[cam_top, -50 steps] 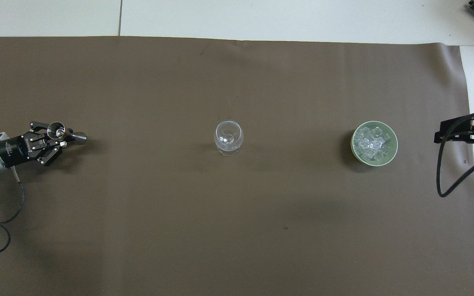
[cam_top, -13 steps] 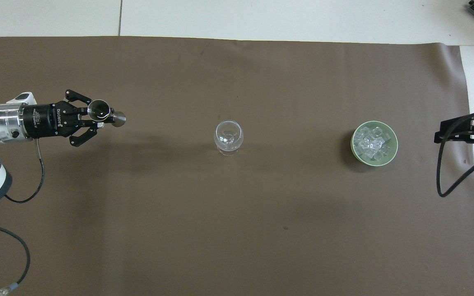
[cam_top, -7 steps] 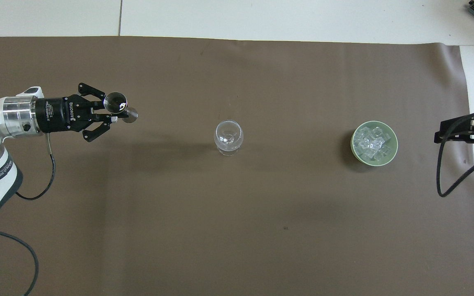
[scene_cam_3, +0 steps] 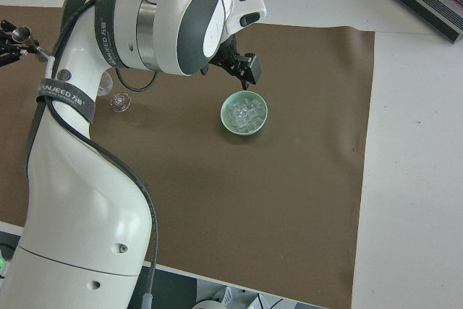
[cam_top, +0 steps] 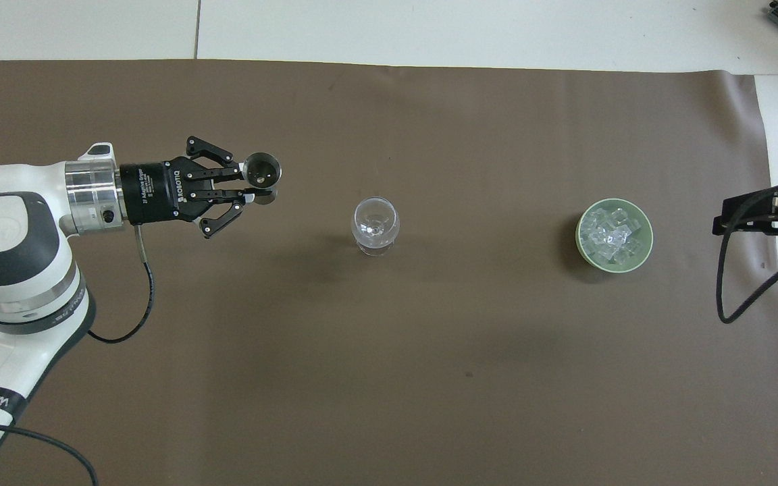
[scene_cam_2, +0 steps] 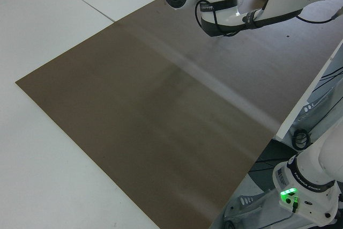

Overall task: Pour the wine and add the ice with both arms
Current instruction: 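Lift the jigger with the left gripper and carry it toward the glass, then position the jigger mouth over the clear glass with the left gripper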

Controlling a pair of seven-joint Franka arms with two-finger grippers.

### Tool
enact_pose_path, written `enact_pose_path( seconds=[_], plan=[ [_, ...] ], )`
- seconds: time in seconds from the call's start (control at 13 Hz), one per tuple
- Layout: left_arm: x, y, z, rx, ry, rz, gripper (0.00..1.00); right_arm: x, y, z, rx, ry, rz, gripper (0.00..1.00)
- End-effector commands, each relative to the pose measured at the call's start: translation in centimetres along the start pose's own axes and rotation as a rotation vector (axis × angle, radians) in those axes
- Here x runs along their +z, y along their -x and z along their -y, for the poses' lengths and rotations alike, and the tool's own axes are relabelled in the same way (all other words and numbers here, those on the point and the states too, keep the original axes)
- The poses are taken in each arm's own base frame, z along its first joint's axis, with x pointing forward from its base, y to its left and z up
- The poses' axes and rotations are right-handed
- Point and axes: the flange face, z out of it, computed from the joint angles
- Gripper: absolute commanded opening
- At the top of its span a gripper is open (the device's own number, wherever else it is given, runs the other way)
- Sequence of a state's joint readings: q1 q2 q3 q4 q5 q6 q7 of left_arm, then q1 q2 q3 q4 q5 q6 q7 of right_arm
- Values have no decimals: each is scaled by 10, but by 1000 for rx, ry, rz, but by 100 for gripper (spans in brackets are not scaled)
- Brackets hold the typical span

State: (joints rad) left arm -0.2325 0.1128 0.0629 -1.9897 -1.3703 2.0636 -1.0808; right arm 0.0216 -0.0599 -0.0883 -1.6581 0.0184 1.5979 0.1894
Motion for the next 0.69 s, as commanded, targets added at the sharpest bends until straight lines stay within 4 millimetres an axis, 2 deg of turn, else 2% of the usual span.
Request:
enact_pose_path(
  seconds=[0.0,0.31,0.61],
  plan=[
    [23,23,24,-18,40,-50,0,-1,3,-1,-12,-23,7,100],
    [64,50,54,80,58,-135,0,-1,3,-1,-12,-23,7,100],
    [82,64,67,184,46,-214,0,-1,3,-1,-12,-23,7,100]
  ],
)
